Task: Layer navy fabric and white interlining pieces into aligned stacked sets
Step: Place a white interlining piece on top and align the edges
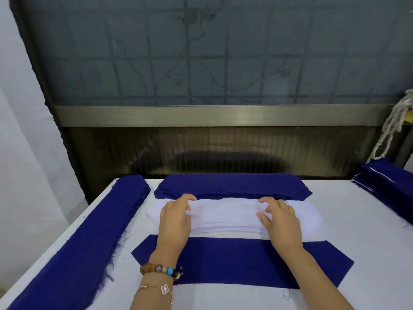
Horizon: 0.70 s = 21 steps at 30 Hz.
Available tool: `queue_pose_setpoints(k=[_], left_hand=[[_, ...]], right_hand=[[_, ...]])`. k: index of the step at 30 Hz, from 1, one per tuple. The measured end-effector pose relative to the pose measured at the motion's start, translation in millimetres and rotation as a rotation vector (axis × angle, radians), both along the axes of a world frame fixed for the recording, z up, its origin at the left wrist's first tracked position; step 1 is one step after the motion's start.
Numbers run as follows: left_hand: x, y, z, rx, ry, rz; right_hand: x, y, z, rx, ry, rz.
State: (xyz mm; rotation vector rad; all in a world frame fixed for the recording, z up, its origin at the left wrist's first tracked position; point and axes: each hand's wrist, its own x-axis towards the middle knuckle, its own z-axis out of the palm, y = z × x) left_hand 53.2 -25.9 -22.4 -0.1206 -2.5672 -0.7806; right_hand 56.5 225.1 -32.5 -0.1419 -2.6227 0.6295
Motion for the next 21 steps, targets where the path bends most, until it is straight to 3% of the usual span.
queue_pose_setpoints(k=[4,7,11,21], left_hand=[[-2,-3,-1,-0.064,-0.005,0.020],[-1,-5,1,0.059,0.072,0.088],[-1,-10,1,0.160,0.138,0.138],[-4,-17,-7,0.160,0.032,0.220]], right_hand=[[0,1,2,0.115,-0.038,0.005],[0,-1,5,0.186,-0.060,0.031],[0,0,4,0.177,-0.060,-0.009],[2,38,4,0.105,-0.063,-0.276]])
